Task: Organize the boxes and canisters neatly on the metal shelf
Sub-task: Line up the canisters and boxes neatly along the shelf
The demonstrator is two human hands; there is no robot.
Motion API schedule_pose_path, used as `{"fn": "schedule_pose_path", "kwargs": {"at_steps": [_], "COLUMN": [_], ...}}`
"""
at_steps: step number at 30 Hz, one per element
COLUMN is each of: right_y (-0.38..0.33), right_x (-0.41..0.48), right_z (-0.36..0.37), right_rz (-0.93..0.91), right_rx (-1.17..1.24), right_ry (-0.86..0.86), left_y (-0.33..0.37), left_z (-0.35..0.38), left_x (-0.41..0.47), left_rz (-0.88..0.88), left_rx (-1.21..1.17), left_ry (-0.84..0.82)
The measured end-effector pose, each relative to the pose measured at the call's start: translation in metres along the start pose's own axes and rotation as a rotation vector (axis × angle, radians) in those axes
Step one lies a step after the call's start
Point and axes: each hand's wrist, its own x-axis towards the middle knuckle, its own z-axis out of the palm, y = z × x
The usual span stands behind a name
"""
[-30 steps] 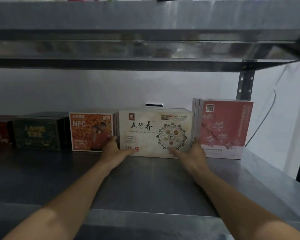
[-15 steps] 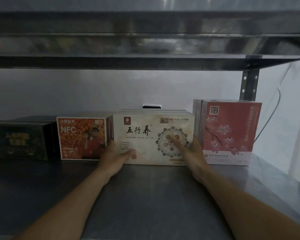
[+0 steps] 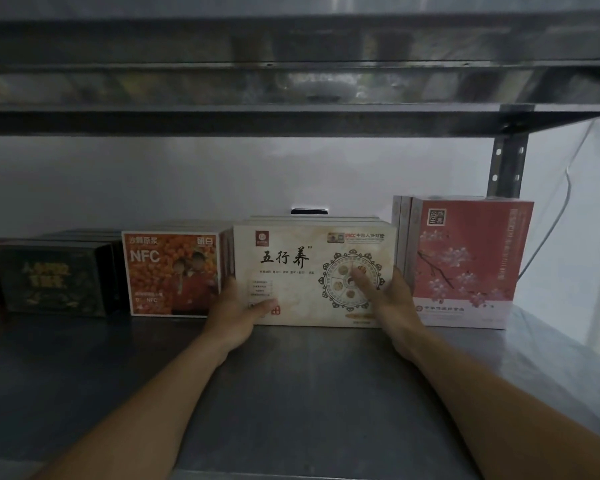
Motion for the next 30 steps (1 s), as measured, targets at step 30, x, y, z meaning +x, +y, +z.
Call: {"fn": "schedule_pose_path", "kwargs": {"at_steps": [30], "right_y": [-0.029], "right_x": [-0.076], "right_z": [-0.1], "right_rz": [-0.011], "right_rx": [-0.801], "right_ry": [0.138], "left_y": [0.064], "left_z": [0.07], "left_x": [-0.093], "left_rz": [0.04], "left_rx": [0.459], "left_ry": [-0.113]}}
